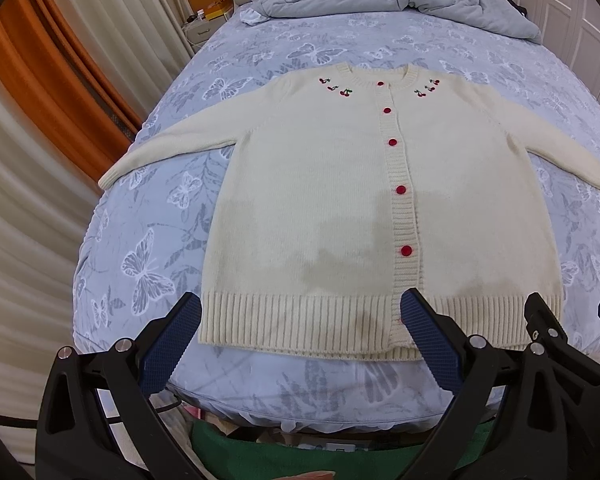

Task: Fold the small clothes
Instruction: 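Grasp the cardigan sleeve with the right gripper and lift it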

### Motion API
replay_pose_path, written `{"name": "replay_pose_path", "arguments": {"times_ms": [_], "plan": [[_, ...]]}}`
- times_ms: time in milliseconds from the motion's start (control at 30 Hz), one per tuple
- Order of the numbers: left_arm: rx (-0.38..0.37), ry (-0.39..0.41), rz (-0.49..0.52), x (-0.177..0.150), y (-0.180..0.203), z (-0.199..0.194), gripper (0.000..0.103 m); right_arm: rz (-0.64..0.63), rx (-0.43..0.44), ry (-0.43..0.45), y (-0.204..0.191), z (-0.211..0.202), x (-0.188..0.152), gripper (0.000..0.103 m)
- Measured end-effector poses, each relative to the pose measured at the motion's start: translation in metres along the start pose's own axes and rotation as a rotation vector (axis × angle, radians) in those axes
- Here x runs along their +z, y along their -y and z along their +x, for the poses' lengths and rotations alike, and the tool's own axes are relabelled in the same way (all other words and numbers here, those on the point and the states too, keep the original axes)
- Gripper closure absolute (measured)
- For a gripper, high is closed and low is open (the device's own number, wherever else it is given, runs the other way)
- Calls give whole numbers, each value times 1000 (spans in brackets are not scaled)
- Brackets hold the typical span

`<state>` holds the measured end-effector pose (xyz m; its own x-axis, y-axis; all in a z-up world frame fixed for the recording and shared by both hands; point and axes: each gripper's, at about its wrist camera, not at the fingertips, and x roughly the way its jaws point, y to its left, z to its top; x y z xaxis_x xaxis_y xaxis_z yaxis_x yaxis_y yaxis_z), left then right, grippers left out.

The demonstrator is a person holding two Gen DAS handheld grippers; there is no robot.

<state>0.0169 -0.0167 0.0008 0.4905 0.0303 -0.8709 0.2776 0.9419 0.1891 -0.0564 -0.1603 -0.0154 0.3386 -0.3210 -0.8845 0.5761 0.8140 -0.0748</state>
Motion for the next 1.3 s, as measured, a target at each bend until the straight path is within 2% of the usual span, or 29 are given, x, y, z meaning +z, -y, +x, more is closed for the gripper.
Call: {"name": "replay_pose_path", "arguments": {"times_ms": [233, 400, 467, 533, 667, 733, 833, 967, 1067, 1100, 1133, 1167, 1200, 1233, 1300], "plan": [[-8, -27, -3, 1, 5, 11, 5, -5, 27, -18, 0, 13, 3, 8], [-105, -38, -73, 8, -1, 21, 5, 23, 161, 0, 31, 36, 23, 8], [-145, -33, -98, 14, -4, 24, 5, 64, 189, 9, 55, 49, 41, 8], [-172, -36, -116, 21, -5, 29, 5, 147, 202, 25, 100, 71, 71, 8], [-236, -32, -151, 36, -4, 35, 5, 339, 214, 45, 181, 117, 121, 8], [-251, -33, -174, 42, -4, 40, 5, 472, 187, 23, 230, 152, 144, 8], [-236, -37, -186, 48, -2, 47, 5, 635, 116, -9, 286, 195, 168, 8], [-172, -31, -138, 53, 0, 56, 5, 687, 47, -31, 321, 233, 194, 8], [-138, -34, -115, 55, -2, 63, 5, 765, 69, -44, 337, 255, 197, 9], [-136, -37, -112, 56, -4, 66, 5, 786, 72, -43, 343, 258, 196, 11], [-131, -40, -111, 57, -6, 68, 5, 806, 68, -34, 344, 261, 194, 27], [-130, -39, -111, 58, -7, 69, 5, 816, 49, -19, 345, 262, 195, 53], [-128, -38, -109, 59, -9, 70, 5, 806, 21, -6, 342, 260, 198, 74], [-122, -37, -108, 59, -11, 70, 5, 788, 33, -9, 339, 260, 204, 93], [-117, -30, -110, 60, -14, 71, 5, 767, 66, 86, 329, 237, 217, 93]]}}
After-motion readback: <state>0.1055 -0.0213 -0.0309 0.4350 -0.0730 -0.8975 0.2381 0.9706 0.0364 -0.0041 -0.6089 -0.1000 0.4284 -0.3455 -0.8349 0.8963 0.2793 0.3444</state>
